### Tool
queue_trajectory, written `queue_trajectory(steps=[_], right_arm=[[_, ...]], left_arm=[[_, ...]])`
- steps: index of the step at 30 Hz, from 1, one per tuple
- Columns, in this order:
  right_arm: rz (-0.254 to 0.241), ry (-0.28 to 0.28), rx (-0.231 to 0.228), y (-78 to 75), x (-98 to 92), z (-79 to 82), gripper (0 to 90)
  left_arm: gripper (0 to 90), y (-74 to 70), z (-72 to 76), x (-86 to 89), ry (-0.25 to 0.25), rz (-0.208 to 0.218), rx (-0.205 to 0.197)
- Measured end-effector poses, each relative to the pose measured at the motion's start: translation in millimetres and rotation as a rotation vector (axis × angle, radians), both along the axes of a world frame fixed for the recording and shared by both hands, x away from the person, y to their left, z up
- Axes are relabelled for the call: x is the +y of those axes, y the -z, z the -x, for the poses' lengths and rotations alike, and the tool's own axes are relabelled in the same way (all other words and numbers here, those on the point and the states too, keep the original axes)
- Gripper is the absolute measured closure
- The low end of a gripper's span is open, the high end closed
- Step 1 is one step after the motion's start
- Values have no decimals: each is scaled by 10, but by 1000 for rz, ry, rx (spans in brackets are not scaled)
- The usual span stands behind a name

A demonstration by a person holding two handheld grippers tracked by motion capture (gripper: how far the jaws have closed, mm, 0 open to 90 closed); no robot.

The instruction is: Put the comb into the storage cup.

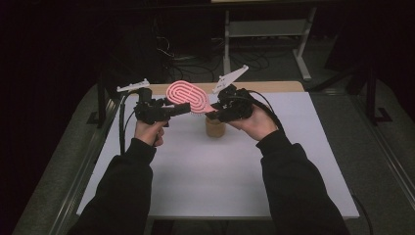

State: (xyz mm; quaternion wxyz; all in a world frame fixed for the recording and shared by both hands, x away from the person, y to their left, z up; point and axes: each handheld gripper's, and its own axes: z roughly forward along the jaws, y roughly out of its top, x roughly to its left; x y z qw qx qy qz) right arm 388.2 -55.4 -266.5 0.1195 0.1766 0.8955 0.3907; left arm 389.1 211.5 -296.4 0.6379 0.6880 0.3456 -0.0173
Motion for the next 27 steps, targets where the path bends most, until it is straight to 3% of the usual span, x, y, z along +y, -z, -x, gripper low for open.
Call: queue_trajectory(steps=[6,10,16,19,23,27], right_arm=[[-4,-8,5,31,55,-8,682],[3,-6,8,36,63,4,681],[-1,-11,0,31,66,5,682],[3,-6,-1,42,73,-2,681],[8,-6,-1,59,82,3,681],[10,0,-5,82,94,3,682]], left_arm=[[35,16,-26,-2,2,19,16],[127,-2,-14,35,-20,22,12],[231,4,-28,67,-50,63,28],[281,41,-50,70,-60,85,66],[373,80,-60,103,-88,104,88],[422,83,-75,93,-85,109,103]])
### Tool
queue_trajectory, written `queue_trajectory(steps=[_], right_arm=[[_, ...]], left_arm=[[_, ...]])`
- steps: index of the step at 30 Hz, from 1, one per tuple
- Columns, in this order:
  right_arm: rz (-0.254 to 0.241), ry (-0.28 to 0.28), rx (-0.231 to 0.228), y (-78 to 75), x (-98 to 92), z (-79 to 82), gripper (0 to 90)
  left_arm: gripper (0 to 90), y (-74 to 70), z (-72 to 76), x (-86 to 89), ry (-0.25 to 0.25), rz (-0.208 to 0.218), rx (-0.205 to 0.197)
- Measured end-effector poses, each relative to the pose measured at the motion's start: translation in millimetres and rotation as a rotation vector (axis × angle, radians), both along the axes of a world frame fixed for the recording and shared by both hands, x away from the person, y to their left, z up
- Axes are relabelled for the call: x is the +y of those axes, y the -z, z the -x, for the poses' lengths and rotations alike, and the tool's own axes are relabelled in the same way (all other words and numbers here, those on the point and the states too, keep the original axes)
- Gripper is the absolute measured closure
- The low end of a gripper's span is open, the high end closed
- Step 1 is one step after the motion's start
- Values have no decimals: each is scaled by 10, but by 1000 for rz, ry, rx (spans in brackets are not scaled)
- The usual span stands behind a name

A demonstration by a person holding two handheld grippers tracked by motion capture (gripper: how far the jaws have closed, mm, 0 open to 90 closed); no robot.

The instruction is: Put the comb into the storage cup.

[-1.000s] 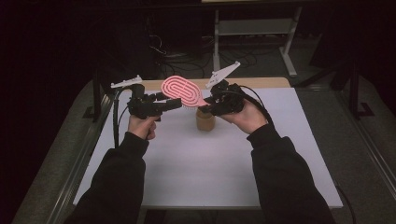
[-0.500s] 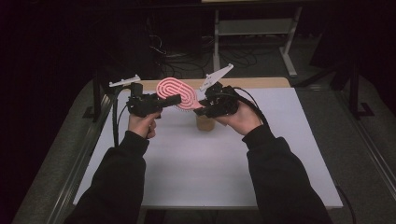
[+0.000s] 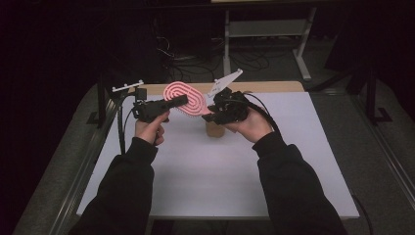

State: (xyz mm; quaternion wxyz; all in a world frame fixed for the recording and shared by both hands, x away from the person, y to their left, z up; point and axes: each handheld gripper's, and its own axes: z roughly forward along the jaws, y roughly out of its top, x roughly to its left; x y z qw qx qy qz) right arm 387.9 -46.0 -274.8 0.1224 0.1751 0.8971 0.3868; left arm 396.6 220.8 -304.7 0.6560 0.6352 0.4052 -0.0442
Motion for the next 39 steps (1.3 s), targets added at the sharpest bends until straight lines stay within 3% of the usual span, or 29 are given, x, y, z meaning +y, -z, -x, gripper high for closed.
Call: queue_trajectory(steps=[4,8,12,15,20,27,35,39], right_arm=[[7,-1,-7,36,11,-10,683],[-1,4,-14,53,26,-9,684],[2,27,-11,75,45,-24,686],[3,47,-8,106,69,-33,686],[-45,51,-3,105,47,-23,680],[-108,62,18,117,-33,21,681],[-148,82,40,131,-66,21,671],[-166,90,53,150,-76,4,599]], left_arm=[[478,-18,2,-14,-27,-9,-14],[529,-44,-6,-20,-31,15,-15],[592,-68,-46,-40,14,30,28],[610,-109,-41,-67,16,21,24],[623,-189,15,-119,38,24,-44],[625,-262,32,-194,49,7,-62],[627,-376,78,-330,52,-73,-167],[628,-389,51,-399,61,-101,-174]])
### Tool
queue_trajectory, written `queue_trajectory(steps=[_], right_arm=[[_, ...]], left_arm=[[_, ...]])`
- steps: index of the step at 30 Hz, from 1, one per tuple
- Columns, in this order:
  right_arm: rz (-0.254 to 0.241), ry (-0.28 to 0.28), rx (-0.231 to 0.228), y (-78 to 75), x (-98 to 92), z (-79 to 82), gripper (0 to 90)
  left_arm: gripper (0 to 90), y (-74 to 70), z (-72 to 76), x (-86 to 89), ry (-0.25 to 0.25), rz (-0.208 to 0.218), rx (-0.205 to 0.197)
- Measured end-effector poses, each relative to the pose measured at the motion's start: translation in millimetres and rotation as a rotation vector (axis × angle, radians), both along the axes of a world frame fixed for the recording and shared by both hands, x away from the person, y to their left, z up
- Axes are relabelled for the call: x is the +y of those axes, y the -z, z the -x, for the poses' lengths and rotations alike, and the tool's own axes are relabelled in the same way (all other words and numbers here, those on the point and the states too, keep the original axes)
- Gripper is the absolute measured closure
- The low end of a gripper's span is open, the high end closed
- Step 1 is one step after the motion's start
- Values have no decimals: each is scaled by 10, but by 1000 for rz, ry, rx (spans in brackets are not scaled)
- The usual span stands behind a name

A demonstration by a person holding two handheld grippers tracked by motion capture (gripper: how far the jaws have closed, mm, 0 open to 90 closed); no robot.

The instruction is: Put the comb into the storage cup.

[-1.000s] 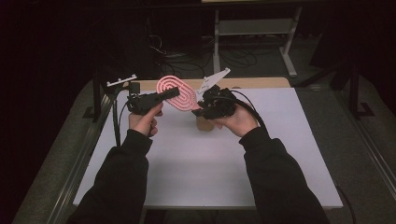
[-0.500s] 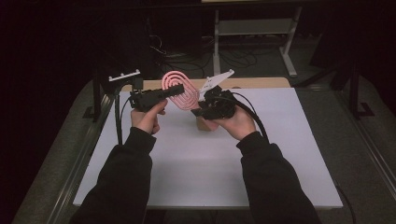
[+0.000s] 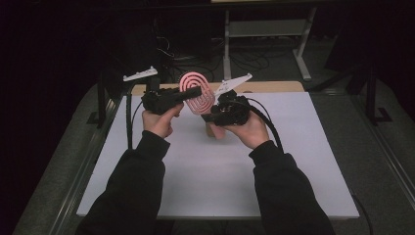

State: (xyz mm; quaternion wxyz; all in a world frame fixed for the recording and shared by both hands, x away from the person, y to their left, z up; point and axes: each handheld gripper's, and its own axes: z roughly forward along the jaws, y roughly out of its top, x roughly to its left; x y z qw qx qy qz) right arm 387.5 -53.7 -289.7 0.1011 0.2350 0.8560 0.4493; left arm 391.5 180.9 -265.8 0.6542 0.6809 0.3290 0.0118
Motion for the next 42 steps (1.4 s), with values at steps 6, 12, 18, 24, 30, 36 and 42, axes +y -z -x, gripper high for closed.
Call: queue_trajectory(steps=[6,12,18,24,30,36,42], right_arm=[[-32,11,19,27,-24,-20,531],[-21,35,16,52,-71,11,437],[-36,53,42,108,-184,-2,342],[-71,80,59,140,-346,20,208],[-83,124,53,176,-531,83,136],[-70,163,70,290,-729,130,25],[-97,181,92,387,-904,165,0]], left_arm=[[631,-12,-14,-69,8,-22,-14],[631,-33,-46,-95,8,-42,-27],[631,-64,-93,-125,11,-48,-35],[631,-125,-102,-162,25,-92,-64],[631,-140,-100,-155,25,-90,-75],[631,-146,-109,-168,23,-85,-87],[631,-188,-140,-194,17,-82,-94]])
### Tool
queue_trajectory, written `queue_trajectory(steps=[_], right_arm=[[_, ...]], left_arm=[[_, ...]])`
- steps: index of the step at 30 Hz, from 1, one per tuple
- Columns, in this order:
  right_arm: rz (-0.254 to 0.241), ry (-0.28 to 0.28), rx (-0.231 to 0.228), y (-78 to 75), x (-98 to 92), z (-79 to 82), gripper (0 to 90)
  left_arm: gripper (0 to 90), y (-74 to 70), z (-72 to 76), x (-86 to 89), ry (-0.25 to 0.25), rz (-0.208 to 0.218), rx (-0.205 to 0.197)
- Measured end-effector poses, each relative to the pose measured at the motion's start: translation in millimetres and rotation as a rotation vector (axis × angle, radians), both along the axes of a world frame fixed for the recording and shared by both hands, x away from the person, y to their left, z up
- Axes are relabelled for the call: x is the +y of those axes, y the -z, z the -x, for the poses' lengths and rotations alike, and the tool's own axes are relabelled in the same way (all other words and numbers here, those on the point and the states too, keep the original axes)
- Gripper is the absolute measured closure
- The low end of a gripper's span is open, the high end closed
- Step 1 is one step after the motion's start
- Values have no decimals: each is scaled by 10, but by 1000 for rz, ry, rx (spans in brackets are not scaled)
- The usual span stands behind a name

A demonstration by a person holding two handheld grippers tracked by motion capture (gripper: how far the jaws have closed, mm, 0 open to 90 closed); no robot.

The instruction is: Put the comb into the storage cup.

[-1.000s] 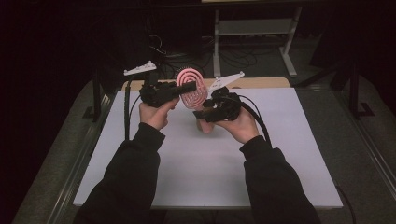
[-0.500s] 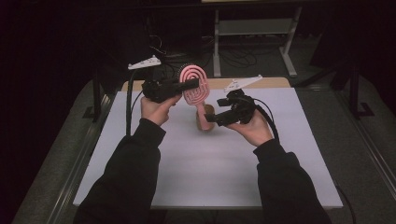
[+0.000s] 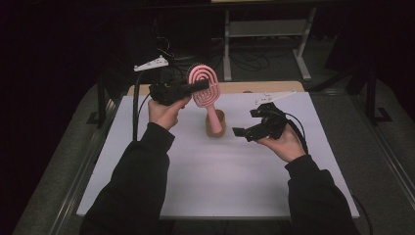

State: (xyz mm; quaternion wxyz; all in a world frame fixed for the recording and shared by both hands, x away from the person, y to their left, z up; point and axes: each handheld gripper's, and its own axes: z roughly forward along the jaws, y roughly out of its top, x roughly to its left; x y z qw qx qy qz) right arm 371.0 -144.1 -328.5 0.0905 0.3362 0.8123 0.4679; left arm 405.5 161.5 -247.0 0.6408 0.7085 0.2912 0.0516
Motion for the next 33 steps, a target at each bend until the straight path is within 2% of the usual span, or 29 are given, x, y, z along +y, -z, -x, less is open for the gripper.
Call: queue_trajectory(steps=[11,16,26,33], right_arm=[[-36,31,-1,120,-244,102,0],[-59,38,-14,187,-345,186,0],[-84,63,-31,309,-566,320,0],[-84,73,-30,416,-685,413,0]], left_arm=[[632,-181,-40,-153,24,-6,-40],[632,-236,-79,-211,22,-32,-65],[631,-242,-157,-174,2,-48,-89],[631,-233,-219,-88,-17,-40,-103]])
